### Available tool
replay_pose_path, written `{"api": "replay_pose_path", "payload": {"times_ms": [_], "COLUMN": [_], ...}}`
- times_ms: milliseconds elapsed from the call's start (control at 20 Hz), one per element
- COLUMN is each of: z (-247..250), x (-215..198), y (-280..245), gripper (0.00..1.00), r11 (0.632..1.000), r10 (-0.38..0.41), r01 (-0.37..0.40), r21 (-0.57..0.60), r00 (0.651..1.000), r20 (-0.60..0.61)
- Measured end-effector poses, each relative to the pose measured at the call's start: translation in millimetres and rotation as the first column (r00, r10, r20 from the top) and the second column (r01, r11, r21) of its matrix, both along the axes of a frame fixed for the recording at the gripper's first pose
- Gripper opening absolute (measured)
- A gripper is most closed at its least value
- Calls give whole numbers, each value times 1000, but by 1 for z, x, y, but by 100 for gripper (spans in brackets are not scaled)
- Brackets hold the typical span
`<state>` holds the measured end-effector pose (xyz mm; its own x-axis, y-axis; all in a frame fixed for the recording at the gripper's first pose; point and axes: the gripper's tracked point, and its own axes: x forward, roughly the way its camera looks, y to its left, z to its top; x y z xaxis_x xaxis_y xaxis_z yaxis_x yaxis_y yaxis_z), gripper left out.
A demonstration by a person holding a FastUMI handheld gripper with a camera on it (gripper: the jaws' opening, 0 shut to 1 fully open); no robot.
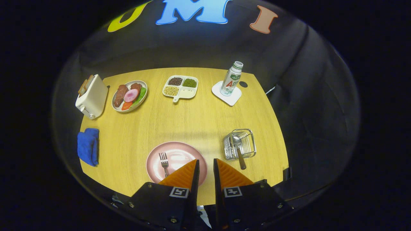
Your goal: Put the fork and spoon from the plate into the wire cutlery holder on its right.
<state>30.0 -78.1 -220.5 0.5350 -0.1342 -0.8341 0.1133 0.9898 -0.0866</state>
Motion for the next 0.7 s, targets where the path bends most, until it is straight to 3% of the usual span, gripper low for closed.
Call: {"api": "replay_pose_path", "payload": {"times_ms": [350,700], "z": [-65,-121], "x": [-22,-38], "y": [69,92], "gripper": [25,25], "r11": [992,986], "r10": [111,157], "r01": [-103,-139], "r21": [70,94], "r00": [987,963], "r20": [-118,-219]}}
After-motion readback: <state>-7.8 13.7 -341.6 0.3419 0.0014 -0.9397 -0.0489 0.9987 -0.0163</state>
